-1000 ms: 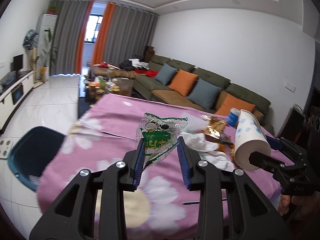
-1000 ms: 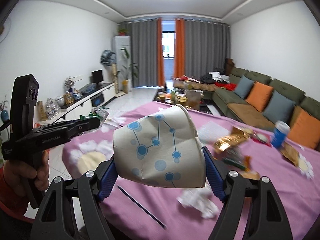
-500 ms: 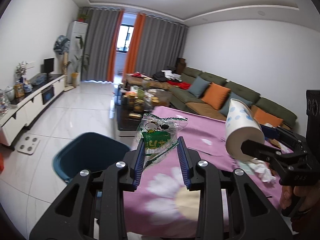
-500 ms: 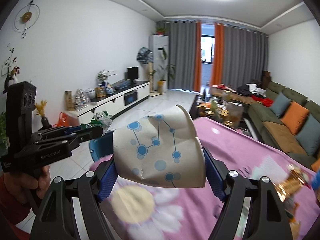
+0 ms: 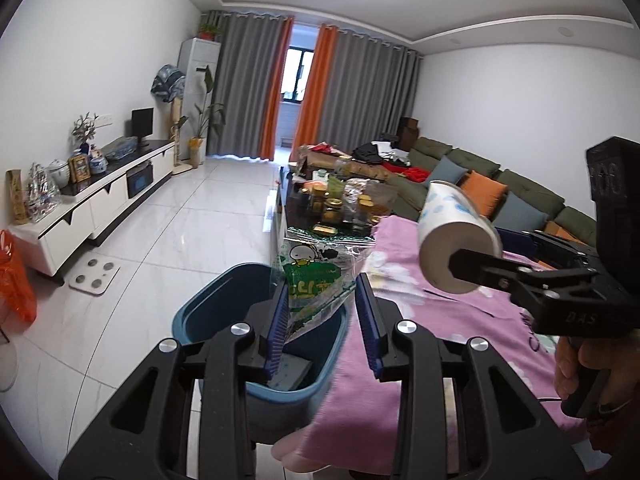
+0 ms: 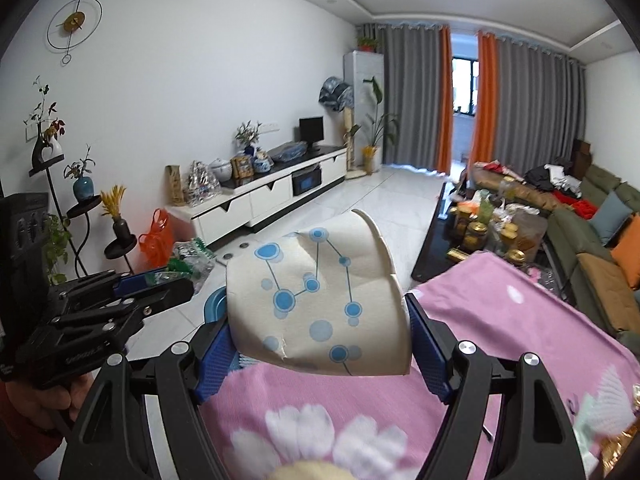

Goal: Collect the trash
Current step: 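Carry the wrapper and cup over the teal bin and open both tools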

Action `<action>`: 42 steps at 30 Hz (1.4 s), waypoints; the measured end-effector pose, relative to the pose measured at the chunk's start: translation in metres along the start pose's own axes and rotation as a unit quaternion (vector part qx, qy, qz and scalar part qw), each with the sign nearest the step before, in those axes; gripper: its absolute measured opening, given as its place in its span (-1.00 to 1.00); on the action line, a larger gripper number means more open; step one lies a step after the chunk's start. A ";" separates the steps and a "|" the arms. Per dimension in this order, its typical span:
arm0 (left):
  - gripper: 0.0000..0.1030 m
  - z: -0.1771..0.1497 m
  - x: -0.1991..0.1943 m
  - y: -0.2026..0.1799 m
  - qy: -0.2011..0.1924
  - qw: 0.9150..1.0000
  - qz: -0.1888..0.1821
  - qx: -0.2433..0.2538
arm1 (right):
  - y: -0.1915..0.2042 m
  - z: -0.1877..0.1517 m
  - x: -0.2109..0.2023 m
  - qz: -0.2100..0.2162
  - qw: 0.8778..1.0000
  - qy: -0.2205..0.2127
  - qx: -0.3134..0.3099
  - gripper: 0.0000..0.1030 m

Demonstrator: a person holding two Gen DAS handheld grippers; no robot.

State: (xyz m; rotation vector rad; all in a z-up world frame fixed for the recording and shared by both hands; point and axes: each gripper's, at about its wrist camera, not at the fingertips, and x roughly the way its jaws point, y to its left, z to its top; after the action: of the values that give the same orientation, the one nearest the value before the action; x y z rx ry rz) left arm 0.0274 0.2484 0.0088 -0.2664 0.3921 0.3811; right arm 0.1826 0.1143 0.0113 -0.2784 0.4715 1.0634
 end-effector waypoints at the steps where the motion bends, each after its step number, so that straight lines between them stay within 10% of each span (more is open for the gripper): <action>1: -0.37 0.001 0.002 0.006 0.003 1.000 0.006 0.000 | 0.000 0.002 0.008 0.007 1.000 0.005 0.002 0.46; 28: -0.26 -0.036 0.209 0.080 0.139 0.987 0.079 -0.024 | 0.018 0.007 0.182 0.053 0.981 0.188 0.016 0.49; 33: 0.41 -0.039 0.231 0.090 0.143 0.985 0.090 -0.026 | 0.011 0.007 0.180 0.046 0.982 0.179 0.032 0.57; 42: 0.86 -0.033 0.186 0.083 0.099 0.989 0.107 -0.025 | -0.004 0.014 0.139 0.049 0.988 0.130 0.061 0.63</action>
State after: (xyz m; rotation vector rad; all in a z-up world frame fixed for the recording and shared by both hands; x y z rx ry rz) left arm 0.1421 0.3691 -0.1132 -0.3132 0.6103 0.5780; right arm 0.2449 0.2257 -0.0457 -0.2894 0.7887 1.0938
